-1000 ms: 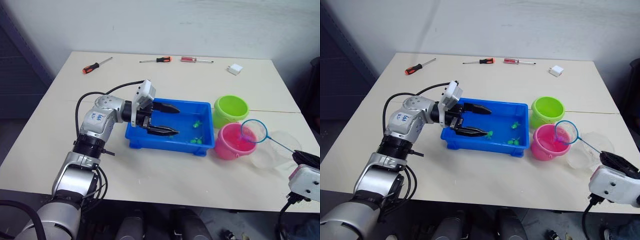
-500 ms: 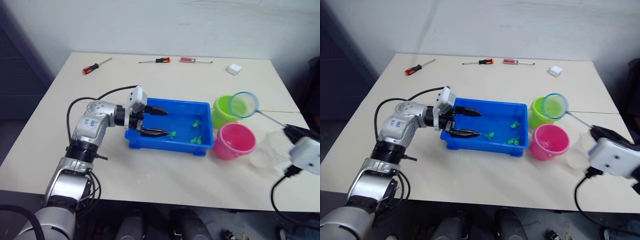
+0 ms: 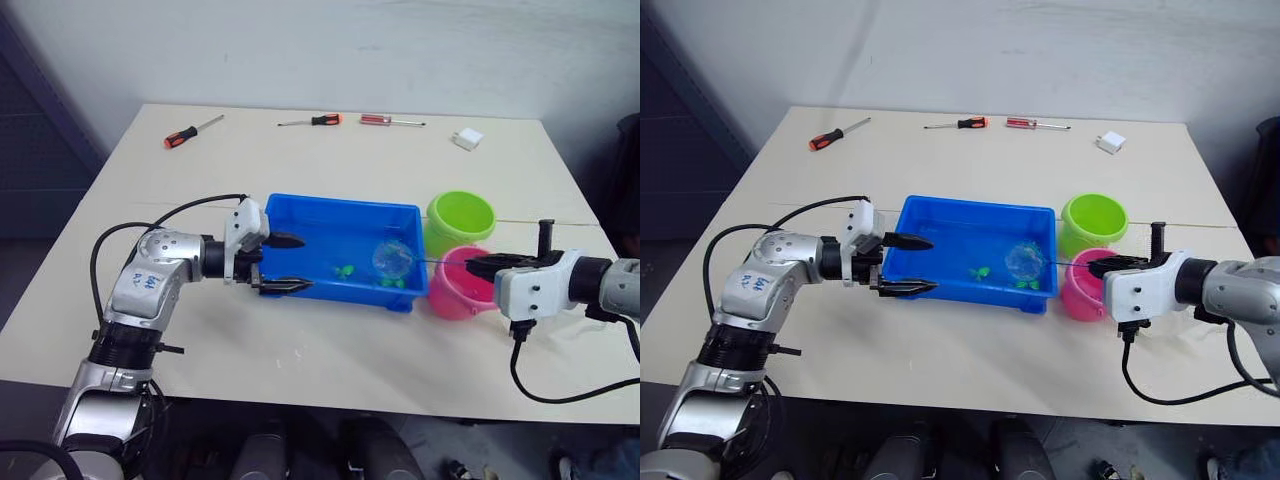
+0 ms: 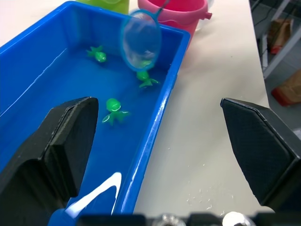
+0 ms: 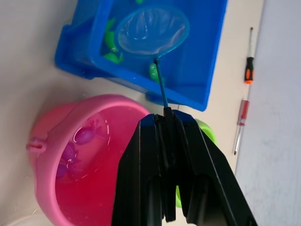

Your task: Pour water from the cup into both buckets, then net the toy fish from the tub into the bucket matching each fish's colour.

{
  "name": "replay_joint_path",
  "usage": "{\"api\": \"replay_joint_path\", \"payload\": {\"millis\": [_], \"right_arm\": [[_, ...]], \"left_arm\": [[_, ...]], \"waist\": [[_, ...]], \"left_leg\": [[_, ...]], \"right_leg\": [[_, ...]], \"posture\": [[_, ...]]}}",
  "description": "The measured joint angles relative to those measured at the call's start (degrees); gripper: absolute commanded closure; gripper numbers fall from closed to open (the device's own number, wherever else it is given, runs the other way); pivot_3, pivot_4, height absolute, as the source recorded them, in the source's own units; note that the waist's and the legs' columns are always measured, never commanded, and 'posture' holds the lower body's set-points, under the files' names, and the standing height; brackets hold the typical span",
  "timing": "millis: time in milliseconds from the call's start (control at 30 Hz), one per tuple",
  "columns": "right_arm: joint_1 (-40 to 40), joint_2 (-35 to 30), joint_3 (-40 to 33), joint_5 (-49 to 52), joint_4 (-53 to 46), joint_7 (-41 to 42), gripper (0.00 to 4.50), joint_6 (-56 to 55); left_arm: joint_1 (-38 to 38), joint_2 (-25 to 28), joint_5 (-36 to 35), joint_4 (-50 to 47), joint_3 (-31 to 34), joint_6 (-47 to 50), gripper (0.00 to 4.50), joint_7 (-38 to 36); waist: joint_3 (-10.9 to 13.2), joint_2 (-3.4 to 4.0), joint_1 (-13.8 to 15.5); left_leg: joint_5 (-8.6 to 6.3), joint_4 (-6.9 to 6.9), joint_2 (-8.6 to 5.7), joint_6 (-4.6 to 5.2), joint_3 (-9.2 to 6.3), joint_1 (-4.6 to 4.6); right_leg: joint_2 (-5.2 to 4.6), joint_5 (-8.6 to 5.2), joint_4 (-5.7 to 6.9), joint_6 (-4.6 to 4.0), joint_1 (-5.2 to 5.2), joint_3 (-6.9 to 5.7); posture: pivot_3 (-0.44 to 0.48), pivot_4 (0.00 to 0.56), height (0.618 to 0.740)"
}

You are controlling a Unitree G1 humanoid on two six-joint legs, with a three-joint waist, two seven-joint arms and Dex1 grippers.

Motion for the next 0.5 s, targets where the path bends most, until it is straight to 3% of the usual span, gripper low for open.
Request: {"api": "replay_joint_path", "payload": {"millis": [267,500], "right_arm": [[-14.3,3.0,11.0,-5.5,12.4,2.0,4.50,-9.1],[-25.4,9.5,16.5,-15.6,22.9,-5.3,4.50,-13.9]], "left_arm": [[2.9,1.0,-1.2,-3.9,2.1,2.3,0.01,3.4],[3.2,1.2,-2.2,-4.3,2.4,2.9,0.01,4.4]], "waist": [[0.0,0.02,-1.0],[0.0,0.03,-1.4]], "left_leg": [[0.00,0.01,0.01,-0.01,0.01,0.06],[0.08,0.01,0.01,-0.14,0.06,0.08]], "right_leg": [[-0.01,-0.01,0.07,-0.01,0.01,0.00],[-0.01,-0.03,0.22,-0.06,-0.07,0.03]], "posture": [[0.000,0.150,0.740],[0.000,0.150,0.740]]}}
